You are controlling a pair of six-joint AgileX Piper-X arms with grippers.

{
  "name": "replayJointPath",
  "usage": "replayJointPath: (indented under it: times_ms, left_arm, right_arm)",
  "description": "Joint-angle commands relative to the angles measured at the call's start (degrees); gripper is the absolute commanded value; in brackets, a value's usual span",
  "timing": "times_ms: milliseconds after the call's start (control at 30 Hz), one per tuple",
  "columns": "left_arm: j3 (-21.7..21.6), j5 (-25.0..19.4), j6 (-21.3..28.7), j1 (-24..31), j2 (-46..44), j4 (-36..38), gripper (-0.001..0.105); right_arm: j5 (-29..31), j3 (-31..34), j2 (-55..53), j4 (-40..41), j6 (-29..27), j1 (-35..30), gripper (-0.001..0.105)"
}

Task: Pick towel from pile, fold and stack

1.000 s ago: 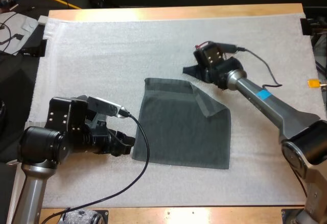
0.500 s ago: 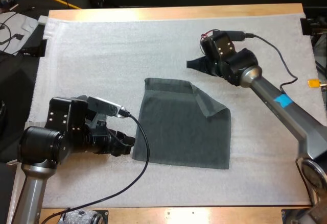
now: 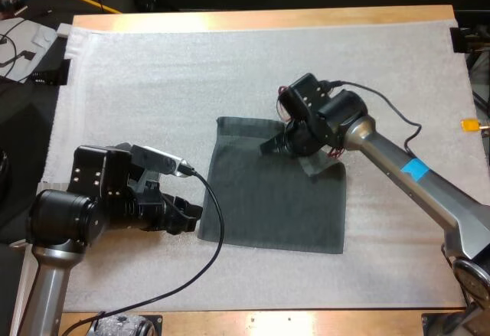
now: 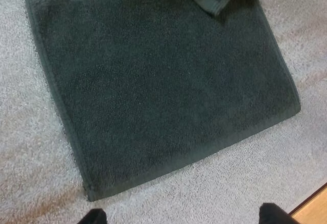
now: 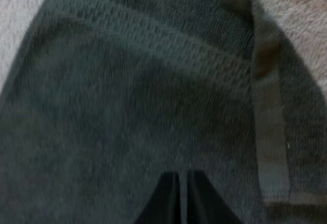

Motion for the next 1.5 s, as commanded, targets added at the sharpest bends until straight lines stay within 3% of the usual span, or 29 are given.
replayJointPath:
  times_ms: [0, 467, 933, 1467]
  left_arm:
    - [0.0, 0.6, 0.0, -0.3, 0.0, 0.4, 0.058]
    - [-0.2, 0.4, 0.0, -0.2, -0.2, 0.5, 0.058]
    - [-0.1, 0.2, -0.1, -0.2, 0.0, 0.4, 0.058]
    - [-0.1, 0.5, 0.0, -0.1, -0.2, 0.7, 0.058]
  right_arm:
    - [-0.5, 0.6, 0.3, 2.3, -1.8, 1.2, 0.000]
    - [2.2, 7.6, 3.8, -2.1, -2.6, -1.0, 0.000]
    - [4.5, 8.0, 7.1, -4.5, -0.3, -3.8, 0.000]
    - [12.0, 4.3, 8.2, -11.5, 9.6, -9.7, 0.000]
